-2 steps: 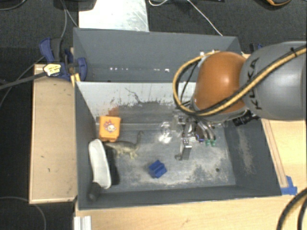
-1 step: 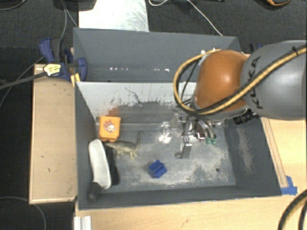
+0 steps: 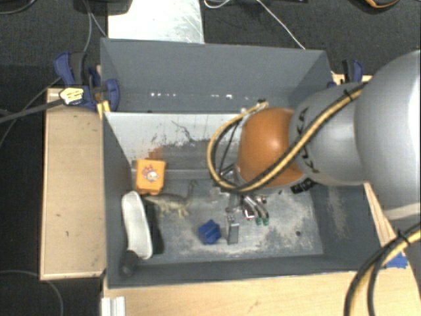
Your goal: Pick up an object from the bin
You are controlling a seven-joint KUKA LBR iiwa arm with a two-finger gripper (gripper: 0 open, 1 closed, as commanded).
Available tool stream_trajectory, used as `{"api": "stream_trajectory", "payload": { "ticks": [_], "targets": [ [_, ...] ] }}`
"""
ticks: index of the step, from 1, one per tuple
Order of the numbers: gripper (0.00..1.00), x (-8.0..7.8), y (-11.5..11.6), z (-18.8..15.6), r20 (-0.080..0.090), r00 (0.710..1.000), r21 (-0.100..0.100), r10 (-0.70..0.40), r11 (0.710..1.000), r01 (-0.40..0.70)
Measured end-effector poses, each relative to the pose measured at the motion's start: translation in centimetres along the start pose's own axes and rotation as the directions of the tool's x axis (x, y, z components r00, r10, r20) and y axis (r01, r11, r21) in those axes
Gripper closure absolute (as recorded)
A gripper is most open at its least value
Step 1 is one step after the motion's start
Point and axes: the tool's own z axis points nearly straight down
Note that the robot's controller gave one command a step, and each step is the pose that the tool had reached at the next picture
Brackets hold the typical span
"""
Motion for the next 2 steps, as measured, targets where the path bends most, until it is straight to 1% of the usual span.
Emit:
{"api": "stream_trajectory", "payload": {
  "ticks": [1, 2],
  "targets": [
    [0.00, 0.6, 1.5, -1.6, 0.003, 1.000, 0.000, 0.028, 1.000, -0.028],
    [0.00, 3.4, 3.5, -0.2, 0.002, 0.976, 0.000, -0.216, 0.976, 0.216]
  ]
}}
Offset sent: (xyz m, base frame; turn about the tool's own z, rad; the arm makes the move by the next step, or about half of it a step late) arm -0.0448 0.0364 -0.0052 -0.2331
